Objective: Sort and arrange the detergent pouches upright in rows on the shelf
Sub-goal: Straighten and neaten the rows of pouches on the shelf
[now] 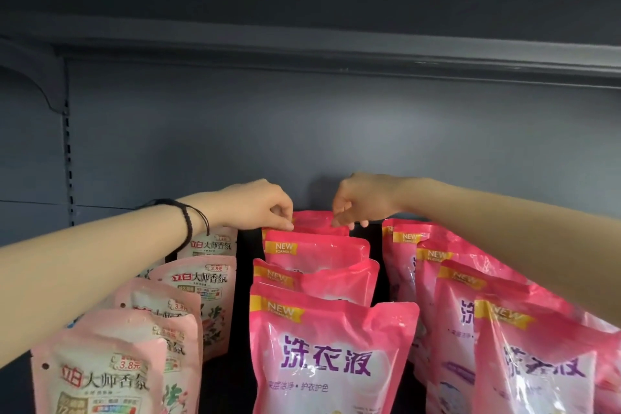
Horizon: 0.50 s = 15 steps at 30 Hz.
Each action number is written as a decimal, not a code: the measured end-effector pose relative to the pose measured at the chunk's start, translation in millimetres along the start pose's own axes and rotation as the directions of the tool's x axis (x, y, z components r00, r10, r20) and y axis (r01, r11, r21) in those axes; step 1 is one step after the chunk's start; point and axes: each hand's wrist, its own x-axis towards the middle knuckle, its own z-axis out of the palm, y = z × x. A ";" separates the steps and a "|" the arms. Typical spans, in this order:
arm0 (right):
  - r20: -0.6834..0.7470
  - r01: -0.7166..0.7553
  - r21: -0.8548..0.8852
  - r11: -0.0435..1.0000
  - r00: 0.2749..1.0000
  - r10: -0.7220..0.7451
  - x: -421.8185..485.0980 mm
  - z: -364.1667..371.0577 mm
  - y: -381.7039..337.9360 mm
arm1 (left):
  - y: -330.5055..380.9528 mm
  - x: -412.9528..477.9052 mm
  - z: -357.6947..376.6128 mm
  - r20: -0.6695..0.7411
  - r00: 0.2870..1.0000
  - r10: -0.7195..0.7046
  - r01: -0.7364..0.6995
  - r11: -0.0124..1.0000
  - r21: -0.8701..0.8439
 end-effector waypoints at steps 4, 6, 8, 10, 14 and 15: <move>0.006 0.012 -0.054 0.998 1.000 -0.012 4.2 0.2 1.1 | -9.6 5.5 4.4 -0.014 0.999 -0.049 0.044 0.970 -0.238; 0.014 -0.006 -0.103 0.995 1.000 0.008 7.0 1.7 0.8 | -13.4 6.7 8.0 -0.004 0.997 -0.075 0.069 0.931 -0.359; 0.023 -0.025 -0.128 0.991 0.999 0.029 9.0 3.8 1.3 | -17.3 7.7 12.8 0.006 0.996 -0.094 0.087 0.893 -0.442; 0.032 -0.036 -0.150 0.988 0.999 0.041 9.7 6.4 3.1 | -19.1 7.4 17.8 0.022 0.993 -0.116 0.112 0.861 -0.495; 0.046 -0.038 -0.146 0.989 0.998 0.045 8.1 9.4 5.9 | -19.9 5.4 19.3 0.040 0.993 -0.114 0.118 0.856 -0.504; 0.045 -0.034 -0.154 0.987 0.998 0.042 7.0 8.9 5.0 | -20.1 4.3 18.4 0.042 0.993 -0.113 0.119 0.859 -0.497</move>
